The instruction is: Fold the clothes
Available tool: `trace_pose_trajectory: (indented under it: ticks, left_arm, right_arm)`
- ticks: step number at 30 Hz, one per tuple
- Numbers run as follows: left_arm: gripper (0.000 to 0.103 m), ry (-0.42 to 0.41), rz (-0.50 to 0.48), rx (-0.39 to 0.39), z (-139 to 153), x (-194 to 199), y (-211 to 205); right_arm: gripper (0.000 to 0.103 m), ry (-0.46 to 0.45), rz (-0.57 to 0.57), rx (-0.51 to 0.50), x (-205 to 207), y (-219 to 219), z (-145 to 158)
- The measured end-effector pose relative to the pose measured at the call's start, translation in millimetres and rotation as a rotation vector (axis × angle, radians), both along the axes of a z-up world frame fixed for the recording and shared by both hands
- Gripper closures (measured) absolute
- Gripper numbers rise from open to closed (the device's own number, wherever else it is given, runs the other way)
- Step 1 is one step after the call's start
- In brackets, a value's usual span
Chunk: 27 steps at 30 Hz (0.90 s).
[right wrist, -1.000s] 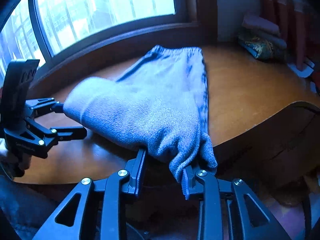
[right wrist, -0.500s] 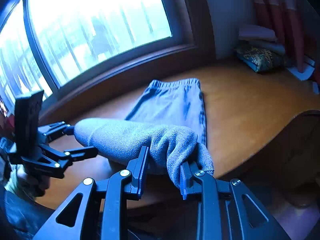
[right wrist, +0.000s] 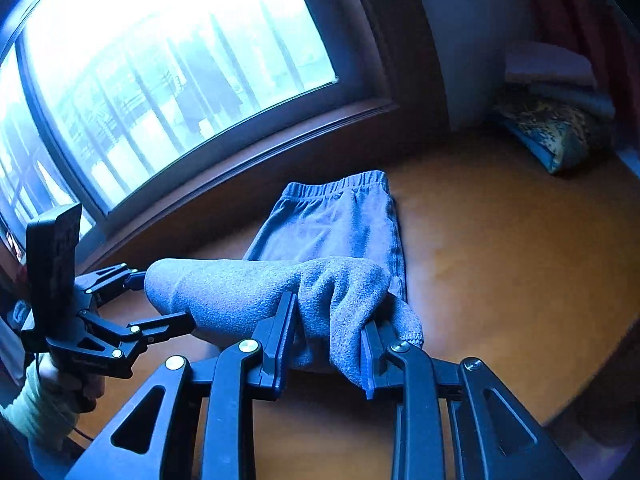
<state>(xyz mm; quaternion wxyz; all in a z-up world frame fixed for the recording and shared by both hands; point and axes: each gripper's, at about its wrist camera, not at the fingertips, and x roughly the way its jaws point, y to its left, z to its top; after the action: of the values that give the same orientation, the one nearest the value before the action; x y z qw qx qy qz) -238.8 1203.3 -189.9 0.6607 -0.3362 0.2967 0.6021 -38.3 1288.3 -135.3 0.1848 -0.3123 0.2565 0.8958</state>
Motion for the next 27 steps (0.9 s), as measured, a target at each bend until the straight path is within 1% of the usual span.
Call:
trace_pose_trajectory:
  ticks: [3, 6, 10, 13, 14, 16, 17, 18, 22, 24, 27]
  left_arm:
    - [0.016, 0.002, 0.031, -0.004, -0.6, -13.3, 29.5]
    - [0.015, -0.016, 0.066, -0.009, 0.0, -25.9, 57.0]
    - [0.015, -0.032, 0.109, -0.035, -8.7, -42.1, 93.8]
    - [0.015, -0.028, 0.123, -0.069, -22.4, -47.6, 113.1]
    - [0.015, -0.038, 0.123, -0.087, -28.2, -48.5, 120.0]
    - [0.01, -0.063, 0.135, -0.1, -37.8, -54.0, 124.3]
    - [0.003, -0.078, 0.146, -0.111, -43.8, -58.4, 127.1]
    - [0.0, -0.099, 0.153, -0.123, -47.9, -61.6, 128.1]
    - [0.0, -0.18, 0.184, -0.162, -60.9, -70.8, 127.7]
    - [0.0, -0.2, 0.202, -0.17, -64.1, -69.9, 119.2]
    - [0.0, -0.207, 0.213, -0.184, -63.7, -65.8, 103.1]
  right_arm:
    - [0.073, 0.006, -0.004, -0.027, -18.7, 27.8, -3.9]
    - [0.073, 0.008, -0.02, -0.06, -37.4, 56.1, -9.9]
    - [0.072, -0.053, -0.038, -0.096, -64.1, 84.5, -32.2]
    - [0.071, -0.117, -0.031, -0.102, -77.3, 93.8, -51.9]
    - [0.07, -0.14, -0.025, -0.098, -81.0, 94.1, -58.3]
    - [0.067, -0.172, -0.009, -0.081, -86.2, 92.0, -68.2]
    - [0.066, -0.176, -0.004, -0.071, -86.5, 89.9, -70.3]
    - [0.066, -0.179, 0.004, -0.058, -86.9, 87.5, -71.2]
    - [0.066, -0.208, 0.039, -0.02, -89.9, 83.4, -71.9]
    - [0.066, -0.218, 0.058, -0.017, -88.3, 77.9, -72.1]
    - [0.066, -0.223, 0.099, -0.009, -80.6, 63.3, -72.3]
